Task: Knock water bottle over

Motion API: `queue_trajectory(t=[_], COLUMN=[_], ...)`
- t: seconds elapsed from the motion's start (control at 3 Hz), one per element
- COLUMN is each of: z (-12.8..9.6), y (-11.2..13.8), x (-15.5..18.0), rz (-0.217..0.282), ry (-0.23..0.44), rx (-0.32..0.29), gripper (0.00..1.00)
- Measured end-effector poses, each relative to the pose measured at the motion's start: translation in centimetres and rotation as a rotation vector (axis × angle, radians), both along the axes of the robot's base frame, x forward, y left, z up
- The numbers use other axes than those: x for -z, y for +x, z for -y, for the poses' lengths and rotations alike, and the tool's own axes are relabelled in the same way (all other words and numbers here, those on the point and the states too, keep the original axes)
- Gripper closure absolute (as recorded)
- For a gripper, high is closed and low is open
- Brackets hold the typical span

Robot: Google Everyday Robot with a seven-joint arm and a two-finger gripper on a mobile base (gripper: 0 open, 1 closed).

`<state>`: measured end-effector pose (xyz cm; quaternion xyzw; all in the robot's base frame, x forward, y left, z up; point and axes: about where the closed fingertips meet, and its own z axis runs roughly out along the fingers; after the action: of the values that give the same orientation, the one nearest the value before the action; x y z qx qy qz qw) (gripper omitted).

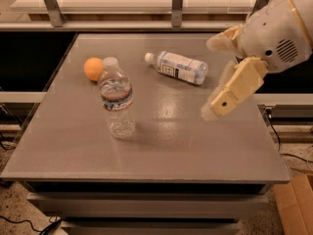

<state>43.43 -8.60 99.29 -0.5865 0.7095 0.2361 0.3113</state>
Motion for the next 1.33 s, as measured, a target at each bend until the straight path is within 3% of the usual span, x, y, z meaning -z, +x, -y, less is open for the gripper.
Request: queue_trajectory(t=[0.67, 1.0, 1.33], z=[-6.3, -6.3, -7.1], y=[0.7, 0.7, 0.8], x=[3.5, 3.5, 4.5], rz=[-0.120, -0.120, -0.126], ry=[0.210, 0.210, 0.259], rx=[0.068, 0.068, 0.058], gripper=[0.00, 0.00, 0.00])
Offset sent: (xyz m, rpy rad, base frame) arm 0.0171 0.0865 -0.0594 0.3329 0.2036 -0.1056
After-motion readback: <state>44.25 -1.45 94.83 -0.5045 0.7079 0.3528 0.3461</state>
